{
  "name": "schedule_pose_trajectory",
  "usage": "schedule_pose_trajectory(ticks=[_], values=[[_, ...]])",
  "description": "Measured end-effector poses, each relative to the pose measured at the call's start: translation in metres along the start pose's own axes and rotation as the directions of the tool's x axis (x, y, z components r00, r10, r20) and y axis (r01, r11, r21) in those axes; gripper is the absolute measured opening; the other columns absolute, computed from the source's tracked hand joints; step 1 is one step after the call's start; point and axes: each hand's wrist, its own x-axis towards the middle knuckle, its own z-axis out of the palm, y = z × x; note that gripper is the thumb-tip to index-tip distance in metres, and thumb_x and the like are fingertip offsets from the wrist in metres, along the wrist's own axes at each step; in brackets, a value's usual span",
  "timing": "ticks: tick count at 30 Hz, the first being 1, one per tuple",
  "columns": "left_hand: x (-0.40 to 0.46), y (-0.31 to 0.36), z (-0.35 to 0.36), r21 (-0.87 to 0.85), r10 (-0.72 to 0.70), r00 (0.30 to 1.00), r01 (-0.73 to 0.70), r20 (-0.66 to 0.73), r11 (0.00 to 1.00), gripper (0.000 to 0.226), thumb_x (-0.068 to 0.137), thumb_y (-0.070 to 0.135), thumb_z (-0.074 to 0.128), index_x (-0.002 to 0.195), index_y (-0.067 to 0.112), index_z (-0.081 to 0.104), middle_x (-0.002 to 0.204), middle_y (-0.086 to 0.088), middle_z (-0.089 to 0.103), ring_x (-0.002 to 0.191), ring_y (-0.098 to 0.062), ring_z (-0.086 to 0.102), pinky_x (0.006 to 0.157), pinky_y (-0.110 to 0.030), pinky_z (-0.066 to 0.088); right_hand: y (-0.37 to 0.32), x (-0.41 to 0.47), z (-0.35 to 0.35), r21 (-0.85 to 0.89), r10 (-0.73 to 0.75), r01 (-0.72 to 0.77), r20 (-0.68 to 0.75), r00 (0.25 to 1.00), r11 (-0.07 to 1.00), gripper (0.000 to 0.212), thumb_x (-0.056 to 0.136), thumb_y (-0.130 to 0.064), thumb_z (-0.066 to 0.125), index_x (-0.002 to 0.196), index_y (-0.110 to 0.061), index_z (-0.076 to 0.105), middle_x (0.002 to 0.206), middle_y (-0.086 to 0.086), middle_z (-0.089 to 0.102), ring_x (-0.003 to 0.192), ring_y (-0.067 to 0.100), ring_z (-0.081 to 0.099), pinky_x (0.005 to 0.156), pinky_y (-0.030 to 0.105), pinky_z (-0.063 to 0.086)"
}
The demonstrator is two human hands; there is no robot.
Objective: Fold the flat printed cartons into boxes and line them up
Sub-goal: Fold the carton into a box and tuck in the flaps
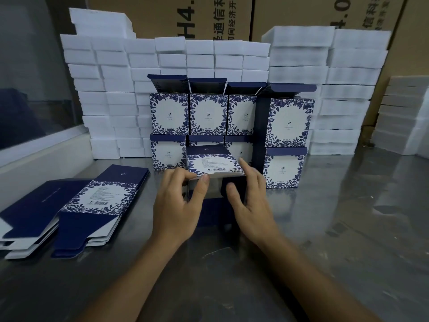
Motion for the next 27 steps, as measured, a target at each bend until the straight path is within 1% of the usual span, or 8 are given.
schedule_pose_trajectory(ticks=[3, 6, 7, 9, 12, 15, 20, 27], values=[[-0.001, -0.002, 0.0, -0.198, 0.03, 0.998, -0.018, 0.057, 0.98, 0.04, 0.09, 0.058, 0.041, 0.092, 0.022, 0.059, 0.097, 0.003, 0.056, 0.094, -0.014, 0.056, 0.079, -0.02, 0.044, -0.007, 0.004, -0.002, 0.04, -0.024, 0.029, -0.136, 0.99, 0.999, 0.021, 0.098, -0.045, 0.049, 0.109, -0.033, 0.061, 0.129, 0.0, 0.049, 0.119, -0.015, 0.041, 0.096, 0.003, 0.031], [-0.002, -0.002, 0.002, -0.528, -0.162, 0.967, 0.243, 0.196, 0.814, 0.053, 0.085, 0.067, 0.034, 0.101, 0.023, 0.059, 0.1, 0.003, 0.065, 0.097, -0.014, 0.061, 0.079, -0.024, 0.05, -0.01, 0.006, -0.008, 0.075, 0.012, 0.007, -0.251, 0.968, 0.997, 0.04, 0.097, -0.05, 0.05, 0.092, -0.012, 0.064, 0.112, 0.003, 0.055, 0.105, -0.001, 0.05, 0.095, 0.022, 0.042], [-0.004, -0.005, 0.004, -0.513, -0.196, 0.956, 0.284, 0.22, 0.81, 0.056, 0.083, 0.069, 0.033, 0.103, 0.023, 0.057, 0.099, 0.003, 0.066, 0.094, -0.016, 0.061, 0.077, -0.029, 0.052, -0.012, 0.007, -0.01, 0.092, 0.04, -0.016, -0.275, 0.961, 0.996, 0.045, 0.093, -0.054, 0.049, 0.089, -0.011, 0.064, 0.109, 0.001, 0.056, 0.103, 0.003, 0.052, 0.093, 0.023, 0.043], [-0.008, -0.009, 0.008, -0.34, -0.17, 0.958, 0.243, 0.229, 0.909, 0.056, 0.082, 0.072, 0.033, 0.098, 0.022, 0.05, 0.092, -0.004, 0.06, 0.085, -0.02, 0.058, 0.076, -0.038, 0.051, -0.016, 0.007, -0.012, 0.101, 0.073, -0.043, -0.317, 0.945, 0.994, 0.044, 0.089, -0.058, 0.048, 0.084, -0.017, 0.064, 0.102, -0.002, 0.058, 0.098, 0.005, 0.054, 0.086, 0.021, 0.042], [-0.011, -0.014, 0.007, -0.062, -0.034, 0.976, 0.049, 0.213, 0.997, 0.046, 0.086, 0.071, 0.034, 0.081, 0.025, 0.038, 0.076, 0.004, 0.044, 0.067, -0.008, 0.044, 0.06, -0.019, 0.038, -0.02, 0.006, -0.014, 0.087, 0.081, -0.055, -0.33, 0.94, 0.995, 0.045, 0.087, -0.061, 0.048, 0.082, -0.019, 0.065, 0.097, -0.004, 0.06, 0.095, 0.009, 0.055, 0.083, 0.023, 0.043], [-0.009, -0.011, 0.002, 0.099, 0.063, 0.982, -0.082, 0.178, 0.992, 0.044, 0.097, 0.059, 0.033, 0.075, 0.021, 0.035, 0.066, 0.006, 0.037, 0.057, -0.012, 0.037, 0.05, -0.022, 0.028, -0.022, 0.005, -0.015, 0.063, 0.07, -0.053, -0.305, 0.95, 0.997, 0.053, 0.085, -0.062, 0.048, 0.084, -0.013, 0.067, 0.098, 0.0, 0.062, 0.095, 0.013, 0.056, 0.084, 0.028, 0.045], [-0.005, -0.004, -0.004, 0.198, 0.119, 0.977, -0.153, 0.176, 0.968, 0.037, 0.097, 0.046, 0.033, 0.072, 0.019, 0.037, 0.057, 0.01, 0.033, 0.049, -0.009, 0.034, 0.047, -0.022, 0.019, -0.023, 0.006, -0.014, 0.05, 0.065, -0.053, -0.271, 0.96, 0.997, 0.056, 0.083, -0.061, 0.049, 0.084, -0.008, 0.069, 0.101, 0.007, 0.063, 0.092, -0.001, 0.051, 0.079, 0.014, 0.04], [-0.003, -0.012, -0.005, 0.244, 0.089, 0.98, -0.133, 0.18, 0.961, 0.042, 0.097, 0.046, 0.036, 0.076, 0.012, 0.048, 0.055, 0.008, 0.035, 0.048, -0.008, 0.036, 0.046, -0.026, 0.019, -0.022, 0.006, -0.009, 0.072, 0.052, -0.034, -0.265, 0.963, 0.997, 0.05, 0.085, -0.059, 0.051, 0.081, -0.011, 0.068, 0.104, 0.008, 0.063, 0.094, -0.005, 0.05, 0.082, 0.013, 0.039]])
